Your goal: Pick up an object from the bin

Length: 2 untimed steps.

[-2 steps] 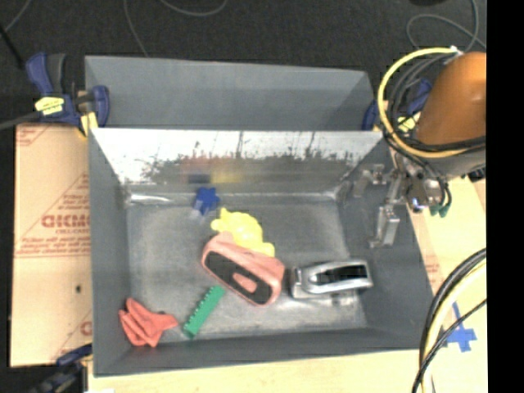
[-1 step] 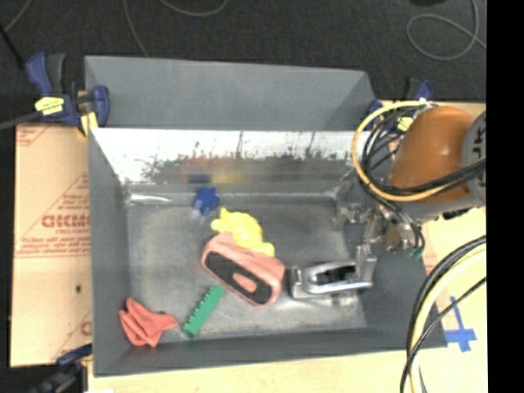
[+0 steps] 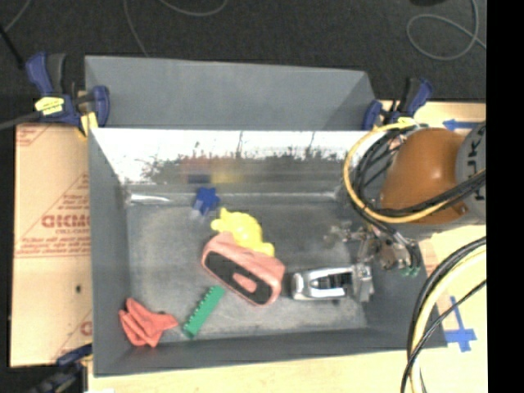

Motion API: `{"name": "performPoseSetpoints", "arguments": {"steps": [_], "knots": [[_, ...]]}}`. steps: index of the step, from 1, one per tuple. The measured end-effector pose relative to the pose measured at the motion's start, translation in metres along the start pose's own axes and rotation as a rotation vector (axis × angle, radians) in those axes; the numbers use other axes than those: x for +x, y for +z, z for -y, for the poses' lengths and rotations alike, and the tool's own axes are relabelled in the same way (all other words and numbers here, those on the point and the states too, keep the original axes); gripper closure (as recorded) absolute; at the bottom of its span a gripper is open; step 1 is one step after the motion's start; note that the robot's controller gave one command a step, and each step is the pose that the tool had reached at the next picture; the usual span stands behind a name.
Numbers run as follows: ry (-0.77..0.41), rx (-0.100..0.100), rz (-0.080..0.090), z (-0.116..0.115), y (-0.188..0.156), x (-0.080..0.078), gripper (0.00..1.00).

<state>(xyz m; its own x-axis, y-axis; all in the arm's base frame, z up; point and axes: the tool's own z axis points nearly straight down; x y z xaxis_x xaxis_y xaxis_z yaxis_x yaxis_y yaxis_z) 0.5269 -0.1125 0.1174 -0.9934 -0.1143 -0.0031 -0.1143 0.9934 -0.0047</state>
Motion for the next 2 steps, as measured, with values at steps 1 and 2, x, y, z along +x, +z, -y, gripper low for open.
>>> {"name": "performPoseSetpoints", "arguments": {"steps": [1, 2], "knots": [[-0.03, 0.002, 0.006, -0.006, -0.015, 0.002, 0.0], [-0.167, 0.003, 0.006, -0.032, 0.038, 0.009, 0.0]]}}
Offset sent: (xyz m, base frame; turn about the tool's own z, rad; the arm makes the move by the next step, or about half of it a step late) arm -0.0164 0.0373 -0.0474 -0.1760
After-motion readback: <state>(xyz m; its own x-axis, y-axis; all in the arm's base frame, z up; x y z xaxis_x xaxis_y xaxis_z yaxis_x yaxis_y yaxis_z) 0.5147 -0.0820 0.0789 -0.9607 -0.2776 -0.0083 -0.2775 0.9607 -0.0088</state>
